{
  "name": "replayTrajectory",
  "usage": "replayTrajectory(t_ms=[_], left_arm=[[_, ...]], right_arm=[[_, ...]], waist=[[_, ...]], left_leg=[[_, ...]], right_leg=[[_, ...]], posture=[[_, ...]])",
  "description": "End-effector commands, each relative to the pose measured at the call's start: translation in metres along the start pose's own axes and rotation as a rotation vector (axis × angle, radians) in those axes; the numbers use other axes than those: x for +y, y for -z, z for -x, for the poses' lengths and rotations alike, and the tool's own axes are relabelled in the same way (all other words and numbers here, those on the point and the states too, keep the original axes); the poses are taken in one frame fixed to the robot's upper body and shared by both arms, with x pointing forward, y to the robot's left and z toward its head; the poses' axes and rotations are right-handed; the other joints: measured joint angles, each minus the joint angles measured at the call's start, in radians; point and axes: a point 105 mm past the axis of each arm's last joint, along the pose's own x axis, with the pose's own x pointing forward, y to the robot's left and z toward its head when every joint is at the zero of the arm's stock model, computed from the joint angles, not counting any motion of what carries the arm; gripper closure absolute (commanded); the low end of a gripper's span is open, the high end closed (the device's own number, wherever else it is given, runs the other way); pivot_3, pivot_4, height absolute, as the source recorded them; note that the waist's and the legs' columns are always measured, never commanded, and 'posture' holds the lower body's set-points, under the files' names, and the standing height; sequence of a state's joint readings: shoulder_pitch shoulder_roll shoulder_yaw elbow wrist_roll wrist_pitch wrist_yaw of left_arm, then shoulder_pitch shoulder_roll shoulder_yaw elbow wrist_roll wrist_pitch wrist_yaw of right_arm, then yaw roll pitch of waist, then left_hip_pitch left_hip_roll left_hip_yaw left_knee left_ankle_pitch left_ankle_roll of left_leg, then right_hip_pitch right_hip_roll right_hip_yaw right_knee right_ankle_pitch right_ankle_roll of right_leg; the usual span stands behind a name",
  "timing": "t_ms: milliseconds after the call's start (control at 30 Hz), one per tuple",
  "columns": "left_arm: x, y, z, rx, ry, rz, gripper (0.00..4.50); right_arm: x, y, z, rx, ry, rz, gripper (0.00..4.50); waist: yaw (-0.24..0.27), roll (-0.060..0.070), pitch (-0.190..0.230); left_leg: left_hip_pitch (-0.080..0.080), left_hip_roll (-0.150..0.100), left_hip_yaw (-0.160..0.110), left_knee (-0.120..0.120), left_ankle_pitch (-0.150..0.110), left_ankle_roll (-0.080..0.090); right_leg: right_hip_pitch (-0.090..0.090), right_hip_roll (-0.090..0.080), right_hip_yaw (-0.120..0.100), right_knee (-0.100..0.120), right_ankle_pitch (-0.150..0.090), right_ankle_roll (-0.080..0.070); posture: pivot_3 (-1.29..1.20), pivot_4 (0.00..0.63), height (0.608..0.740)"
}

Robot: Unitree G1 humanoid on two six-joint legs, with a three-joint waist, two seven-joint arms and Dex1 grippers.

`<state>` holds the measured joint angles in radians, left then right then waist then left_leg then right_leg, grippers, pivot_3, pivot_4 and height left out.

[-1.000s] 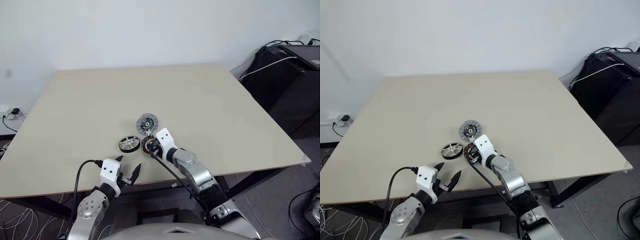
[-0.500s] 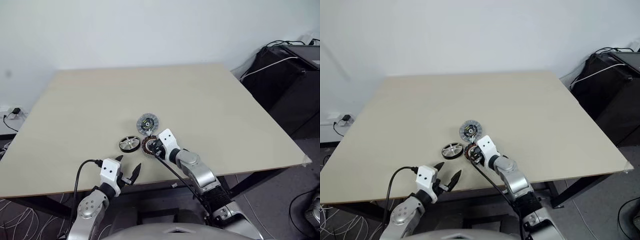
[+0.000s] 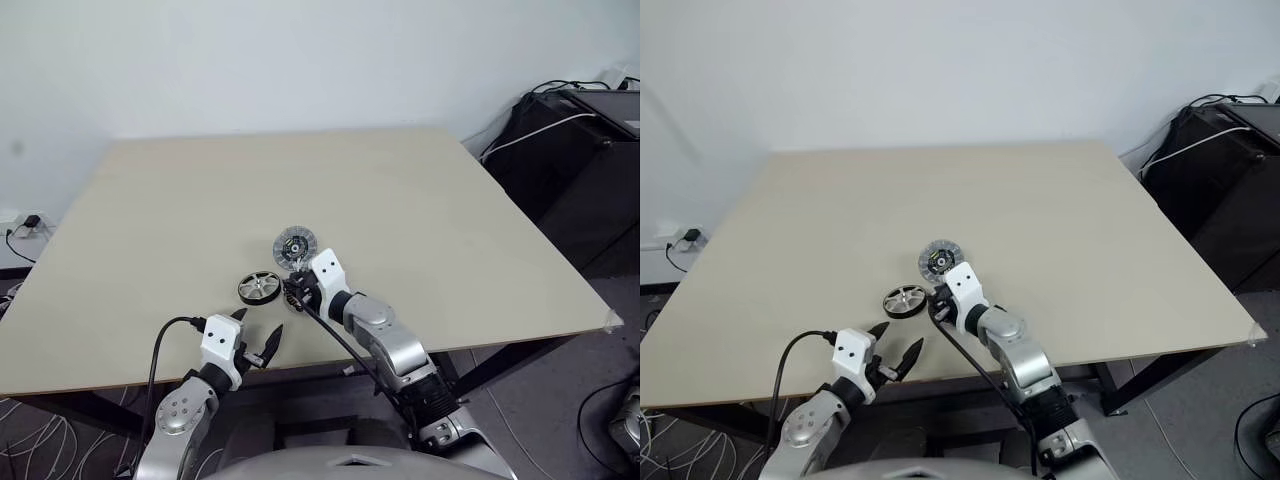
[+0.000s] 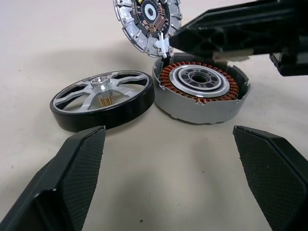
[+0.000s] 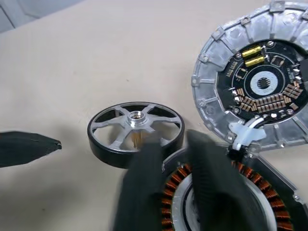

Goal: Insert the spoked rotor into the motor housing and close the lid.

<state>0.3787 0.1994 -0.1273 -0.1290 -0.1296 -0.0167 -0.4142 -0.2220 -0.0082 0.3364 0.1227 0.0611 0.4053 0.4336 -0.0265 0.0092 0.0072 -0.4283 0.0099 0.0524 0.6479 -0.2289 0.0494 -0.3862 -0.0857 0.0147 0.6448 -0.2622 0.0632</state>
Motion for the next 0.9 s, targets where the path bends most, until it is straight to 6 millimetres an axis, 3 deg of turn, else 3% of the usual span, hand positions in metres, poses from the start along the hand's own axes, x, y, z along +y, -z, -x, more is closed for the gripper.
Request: replayTrajectory(t_ms=[33, 133, 267, 467, 667, 900], left_arm=[[-0.001, -0.014, -0.002, -0.059, -0.002, -0.016, 0.0], [0.008, -0.015, -0.002, -0.07, -0.076, 0.019, 0.0], [0.042, -0.012, 0.006, -0.123, -0.33, 0.273, 0.0], [0.047, -0.006, 0.01, -0.135, -0.362, 0.494, 0.0], [0.036, -0.025, -0.017, -0.178, -0.23, 0.677, 0.0], [0.029, -0.032, -0.04, -0.141, -0.172, 0.785, 0.0]], right_arm=[[0.006, -0.016, -0.003, -0.027, -0.006, 0.052, 4.46], [0.011, -0.016, -0.004, -0.022, -0.017, 0.076, 4.46], [0.005, -0.024, 0.006, -0.063, 0.018, 0.07, 4.46], [-0.011, -0.026, 0.028, -0.094, 0.088, 0.044, 4.46], [-0.014, -0.023, 0.048, -0.111, 0.12, 0.016, 4.46], [-0.018, -0.019, 0.06, -0.114, 0.169, -0.018, 4.46]], waist=[[0.0, 0.0, 0.0], [0.0, 0.0, 0.0], [0.003, -0.002, -0.001], [0.006, -0.007, 0.001], [0.006, -0.011, 0.004], [0.005, -0.012, 0.004]], left_leg=[[0.0, 0.0, 0.0, 0.0, 0.0, 0.0], [0.0, 0.0, 0.0, 0.0, 0.0, 0.0], [-0.001, 0.0, 0.0, 0.0, 0.0, 0.0], [-0.002, 0.0, -0.001, 0.001, 0.0, 0.0], [-0.002, 0.0, -0.001, 0.003, 0.0, 0.0], [-0.001, 0.0, -0.002, 0.003, 0.0, 0.0]], right_leg=[[0.0, 0.0, 0.0, 0.0, 0.0, 0.0], [-0.001, 0.0, 0.0, 0.0, 0.0, 0.0], [-0.001, 0.0, 0.0, 0.0, 0.0, 0.0], [-0.001, 0.0, -0.001, 0.0, 0.0, 0.0], [0.001, 0.006, -0.002, 0.0, 0.0, 0.001], [0.002, 0.008, -0.002, 0.0, 0.0, 0.001]], posture=[[0.0, 0.0, 0.74], [0.0, 0.0, 0.74], [0.0, 0.0, 0.74], [0.0, 0.0, 0.74], [0.0, 0.0, 0.74], [0.0, 0.0, 0.74]])
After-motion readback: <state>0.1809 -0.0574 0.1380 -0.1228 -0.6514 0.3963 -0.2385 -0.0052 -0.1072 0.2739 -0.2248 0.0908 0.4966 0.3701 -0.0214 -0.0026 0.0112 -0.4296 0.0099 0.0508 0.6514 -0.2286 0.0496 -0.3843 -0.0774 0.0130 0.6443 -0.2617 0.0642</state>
